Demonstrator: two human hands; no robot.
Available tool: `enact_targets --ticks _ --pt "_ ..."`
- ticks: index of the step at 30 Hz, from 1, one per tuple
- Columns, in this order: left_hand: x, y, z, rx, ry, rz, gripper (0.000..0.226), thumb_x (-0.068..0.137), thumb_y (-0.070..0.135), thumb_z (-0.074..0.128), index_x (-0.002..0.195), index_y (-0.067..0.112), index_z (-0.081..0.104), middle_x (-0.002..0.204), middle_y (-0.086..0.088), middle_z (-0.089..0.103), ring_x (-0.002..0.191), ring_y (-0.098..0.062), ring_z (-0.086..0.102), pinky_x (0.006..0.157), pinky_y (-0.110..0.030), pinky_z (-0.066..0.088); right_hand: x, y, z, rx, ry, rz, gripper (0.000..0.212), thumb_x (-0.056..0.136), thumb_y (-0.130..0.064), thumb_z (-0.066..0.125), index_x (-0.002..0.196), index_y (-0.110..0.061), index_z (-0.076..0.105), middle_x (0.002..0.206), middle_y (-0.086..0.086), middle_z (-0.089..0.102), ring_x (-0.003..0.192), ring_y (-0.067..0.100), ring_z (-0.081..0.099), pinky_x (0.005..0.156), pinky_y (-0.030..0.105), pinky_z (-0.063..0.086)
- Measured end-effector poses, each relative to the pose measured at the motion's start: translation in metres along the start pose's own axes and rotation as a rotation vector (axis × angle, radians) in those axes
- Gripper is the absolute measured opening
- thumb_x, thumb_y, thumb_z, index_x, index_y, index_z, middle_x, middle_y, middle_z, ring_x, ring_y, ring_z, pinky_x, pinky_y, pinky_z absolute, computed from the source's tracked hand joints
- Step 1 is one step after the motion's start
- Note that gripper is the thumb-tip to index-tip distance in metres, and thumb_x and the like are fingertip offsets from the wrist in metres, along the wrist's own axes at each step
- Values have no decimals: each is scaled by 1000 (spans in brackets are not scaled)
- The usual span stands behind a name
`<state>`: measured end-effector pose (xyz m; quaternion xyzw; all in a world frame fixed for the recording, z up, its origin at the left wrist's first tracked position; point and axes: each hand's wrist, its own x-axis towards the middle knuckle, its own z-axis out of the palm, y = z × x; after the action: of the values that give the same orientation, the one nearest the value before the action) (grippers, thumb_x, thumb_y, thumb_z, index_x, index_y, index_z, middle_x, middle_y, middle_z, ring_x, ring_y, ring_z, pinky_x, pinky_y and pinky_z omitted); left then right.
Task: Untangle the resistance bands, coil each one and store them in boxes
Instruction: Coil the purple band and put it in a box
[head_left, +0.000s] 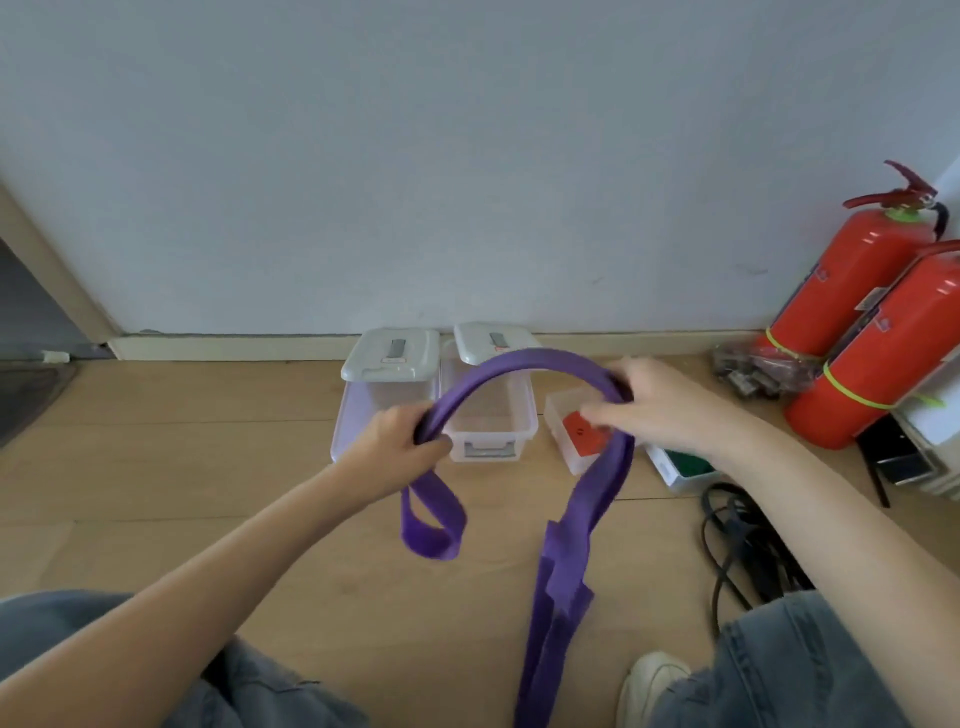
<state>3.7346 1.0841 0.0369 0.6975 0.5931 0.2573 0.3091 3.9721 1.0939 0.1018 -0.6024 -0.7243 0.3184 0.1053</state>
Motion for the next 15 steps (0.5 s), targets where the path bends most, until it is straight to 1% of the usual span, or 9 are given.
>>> enact_targets --ticks 1,2,4,5,6,8,10,12,15 --pt "2 5 -7 -43 31 14 26 80 1 51 61 16 42 52 5 43 47 -9 51 48 -16 36 -2 3 5 -241 -173 75 16 86 -27 63 86 -14 55 70 -3 57 65 13 54 55 11 39" --pt "2 12 -10 -52 33 51 23 79 1 52 63 16 46 52 7 45 45 -4 53 46 -13 37 -5 4 10 -397 -310 110 31 83 -36 67 103 -14 55 89 -1 61 79 13 58 65 13 43" --pt "-1 28 -3 51 -49 146 23 75 3 55 62 20 47 52 12 44 47 -1 48 47 -9 36 -7 -1 25 -296 -393 31 77 76 -44 72 138 -14 36 134 1 50 119 16 50 92 21 41" --pt "-3 33 6 107 -102 189 23 75 5 56 63 21 47 54 13 43 50 -2 45 50 -8 36 -8 -7 34 -142 -358 -46 91 72 -45 75 144 -20 25 141 -5 43 126 11 43 97 19 36" --pt "-4 37 14 131 -135 219 17 75 5 56 68 19 50 58 15 43 54 -3 44 53 -6 36 -7 -14 43 -25 -307 -130 95 70 -42 78 145 -26 21 136 -12 45 122 3 45 96 14 36" --pt "-3 38 22 119 -156 221 6 76 7 57 78 13 56 60 15 45 56 -4 45 53 -7 37 -4 -21 56 17 -192 -256 74 75 -25 75 135 -26 31 101 -16 57 89 -3 54 75 7 39" --pt "-2 32 21 65 -173 181 14 77 10 58 71 19 50 58 11 46 51 -2 47 51 -12 37 -1 -21 51 58 -51 -284 54 82 -7 61 129 -19 37 81 -4 57 69 8 52 68 21 42" --pt "-3 23 18 15 -225 160 25 76 10 60 67 26 42 59 10 44 50 -1 44 52 -15 36 -1 -18 37 153 53 -273 49 83 1 54 123 -22 38 78 10 61 63 15 51 67 32 44" --pt "-6 12 8 -7 -288 93 18 78 14 59 71 21 44 68 2 48 65 -14 49 68 -35 45 2 -10 19 232 182 -256 40 83 3 53 108 -25 41 80 12 67 58 16 53 58 23 44"
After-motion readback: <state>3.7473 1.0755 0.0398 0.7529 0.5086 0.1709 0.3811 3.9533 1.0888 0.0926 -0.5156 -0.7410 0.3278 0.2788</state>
